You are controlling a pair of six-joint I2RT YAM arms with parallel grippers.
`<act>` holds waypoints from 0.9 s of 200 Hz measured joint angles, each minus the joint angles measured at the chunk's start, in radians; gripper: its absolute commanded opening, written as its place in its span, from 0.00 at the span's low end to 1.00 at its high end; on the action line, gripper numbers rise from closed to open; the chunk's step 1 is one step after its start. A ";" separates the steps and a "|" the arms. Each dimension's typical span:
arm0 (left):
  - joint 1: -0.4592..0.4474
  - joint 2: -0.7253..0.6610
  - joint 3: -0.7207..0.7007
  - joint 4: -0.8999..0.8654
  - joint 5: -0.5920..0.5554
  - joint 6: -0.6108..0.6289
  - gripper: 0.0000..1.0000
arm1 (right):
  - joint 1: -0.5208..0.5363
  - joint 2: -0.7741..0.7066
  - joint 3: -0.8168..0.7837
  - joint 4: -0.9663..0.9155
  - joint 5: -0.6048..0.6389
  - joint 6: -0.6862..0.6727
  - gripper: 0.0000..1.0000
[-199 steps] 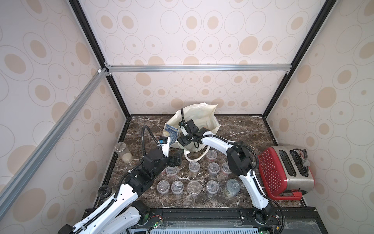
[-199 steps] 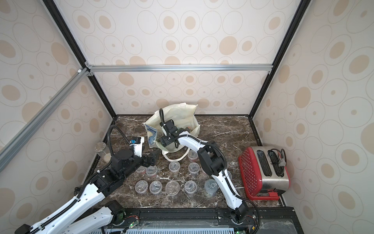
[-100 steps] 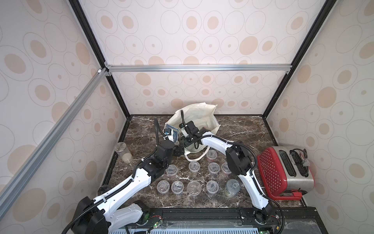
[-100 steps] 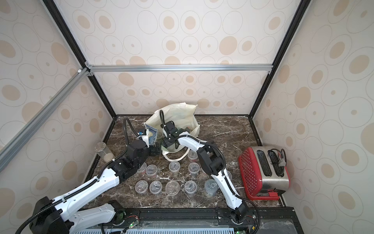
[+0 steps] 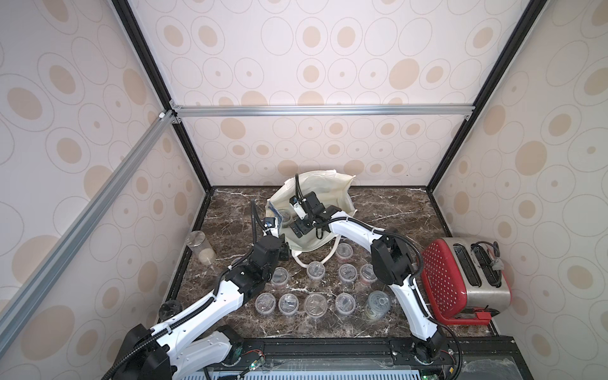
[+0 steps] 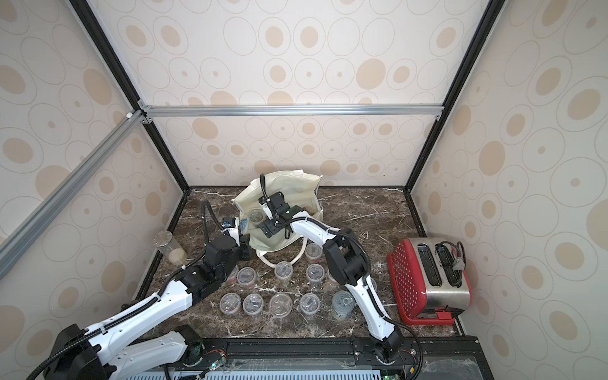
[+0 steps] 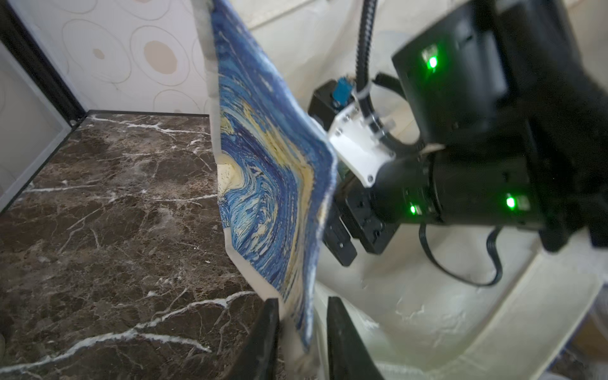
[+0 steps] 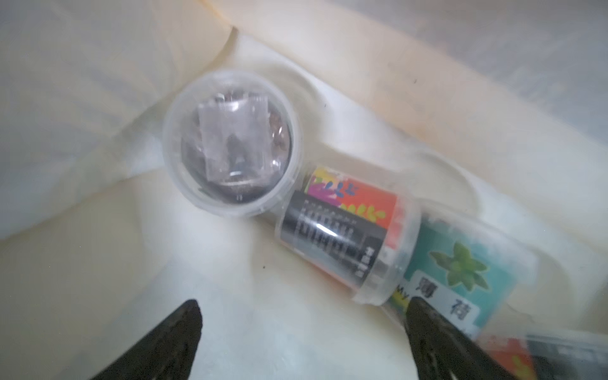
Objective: Take out the seed jars from the canvas bag
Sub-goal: Pick up the seed jar from the canvas bag.
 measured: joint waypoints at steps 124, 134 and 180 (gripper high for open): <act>0.004 -0.089 -0.097 0.023 0.124 -0.051 0.14 | -0.002 0.118 0.205 -0.159 -0.046 0.022 0.89; 0.004 -0.090 -0.097 0.024 0.131 -0.050 0.14 | -0.002 0.119 0.205 -0.159 -0.058 0.037 0.89; 0.004 -0.092 -0.097 0.025 0.168 -0.046 0.14 | -0.002 0.186 0.271 -0.171 -0.045 0.102 0.90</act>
